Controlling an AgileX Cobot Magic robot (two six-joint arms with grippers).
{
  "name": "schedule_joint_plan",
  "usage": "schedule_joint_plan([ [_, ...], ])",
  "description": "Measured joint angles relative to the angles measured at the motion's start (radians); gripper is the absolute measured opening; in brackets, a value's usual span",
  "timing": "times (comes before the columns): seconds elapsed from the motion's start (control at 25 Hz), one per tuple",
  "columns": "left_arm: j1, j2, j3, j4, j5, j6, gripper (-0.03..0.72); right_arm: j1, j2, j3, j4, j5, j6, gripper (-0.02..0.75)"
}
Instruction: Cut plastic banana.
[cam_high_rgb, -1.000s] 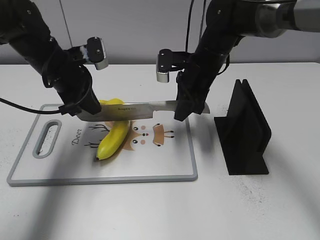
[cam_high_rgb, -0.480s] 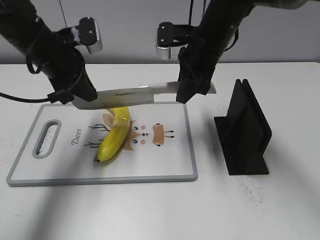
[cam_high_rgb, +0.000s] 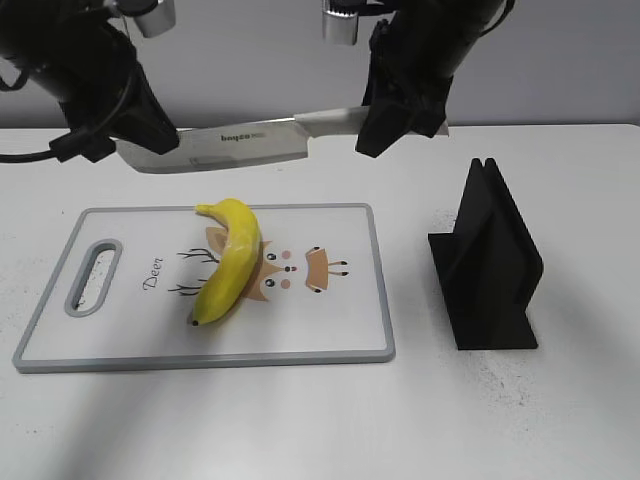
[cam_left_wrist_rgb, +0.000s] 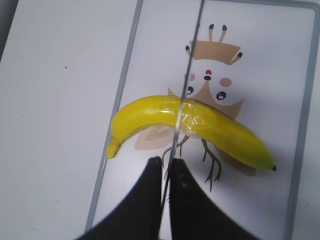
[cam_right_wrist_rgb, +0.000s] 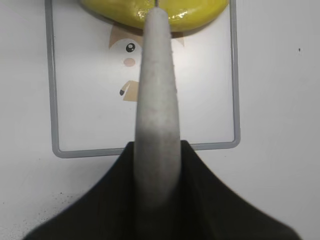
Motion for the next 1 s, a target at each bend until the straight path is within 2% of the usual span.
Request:
schedule_joint_plan([
  [0.16,0.000,-0.011,0.000,-0.006,0.003,0.000,0.008,0.000,-0.010,0.000,0.000,0.004,0.000,0.161],
  [0.24,0.000,-0.012,0.000,-0.011,-0.006,-0.010,0.061,0.000,-0.010,0.000,0.001,0.008,0.002,0.161],
  [0.32,0.003,-0.012,0.000,-0.016,-0.029,-0.017,0.168,0.000,-0.010,0.000,-0.005,0.015,0.015,0.160],
  [0.48,0.009,-0.012,0.000,-0.036,-0.044,-0.020,0.512,-0.001,-0.010,0.000,-0.022,0.024,0.020,0.160],
  [0.52,0.009,-0.012,0.000,-0.048,-0.054,-0.027,0.580,-0.001,-0.010,0.000,-0.022,0.025,0.021,0.160],
  [0.56,0.009,-0.012,0.000,-0.055,-0.066,-0.043,0.616,-0.001,-0.010,0.000,-0.022,0.025,0.021,0.160],
  [0.68,0.010,-0.019,0.000,-0.059,-0.107,-0.107,0.641,-0.001,-0.011,0.000,-0.022,0.026,0.052,0.160],
  [0.84,0.010,-0.059,0.001,-0.022,-0.151,-0.230,0.642,-0.001,-0.024,0.000,-0.051,0.026,0.226,0.160],
  [1.0,0.012,-0.108,-0.011,0.084,-0.166,-0.467,0.642,-0.001,-0.070,0.000,-0.106,0.027,0.390,0.160],
])
